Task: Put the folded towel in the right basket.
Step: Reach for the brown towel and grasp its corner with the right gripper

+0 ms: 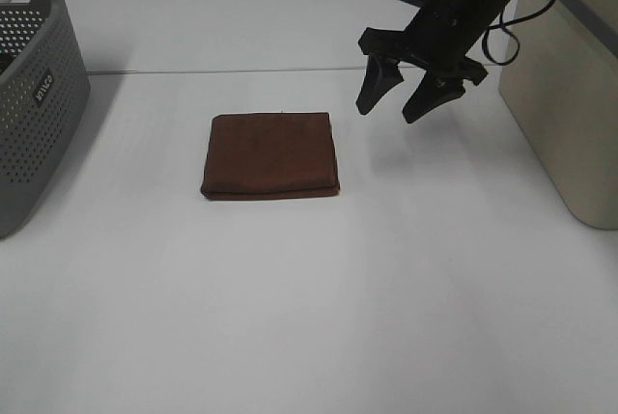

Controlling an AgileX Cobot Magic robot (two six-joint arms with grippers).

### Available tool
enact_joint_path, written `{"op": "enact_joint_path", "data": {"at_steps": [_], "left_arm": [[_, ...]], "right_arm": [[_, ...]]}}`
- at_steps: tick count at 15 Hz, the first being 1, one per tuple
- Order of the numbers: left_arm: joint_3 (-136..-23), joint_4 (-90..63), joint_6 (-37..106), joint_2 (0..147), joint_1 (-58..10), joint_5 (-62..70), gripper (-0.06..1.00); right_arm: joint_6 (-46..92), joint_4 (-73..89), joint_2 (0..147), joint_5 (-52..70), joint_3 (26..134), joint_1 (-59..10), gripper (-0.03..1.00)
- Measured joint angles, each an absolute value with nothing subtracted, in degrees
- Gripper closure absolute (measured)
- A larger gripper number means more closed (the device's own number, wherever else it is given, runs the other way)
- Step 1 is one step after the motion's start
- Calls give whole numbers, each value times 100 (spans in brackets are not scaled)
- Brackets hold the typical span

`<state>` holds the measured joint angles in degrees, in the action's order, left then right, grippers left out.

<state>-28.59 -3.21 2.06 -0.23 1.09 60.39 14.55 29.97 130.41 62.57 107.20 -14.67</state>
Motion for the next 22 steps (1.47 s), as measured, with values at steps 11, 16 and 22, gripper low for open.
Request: {"op": "enact_joint_path", "data": {"at_steps": [11, 16, 22], "left_arm": [[-2859, -321, 206, -23, 109, 6039, -3], [-2859, -321, 206, -23, 109, 6039, -3], [-2859, -321, 206, -23, 109, 6039, -3]], "right_arm": [[1730, 4475, 14714, 6325, 11723, -1467, 25], [1862, 4962, 14891, 6062, 11740, -1650, 37], [1862, 4813, 14983, 5896, 11740, -1650, 91]]}}
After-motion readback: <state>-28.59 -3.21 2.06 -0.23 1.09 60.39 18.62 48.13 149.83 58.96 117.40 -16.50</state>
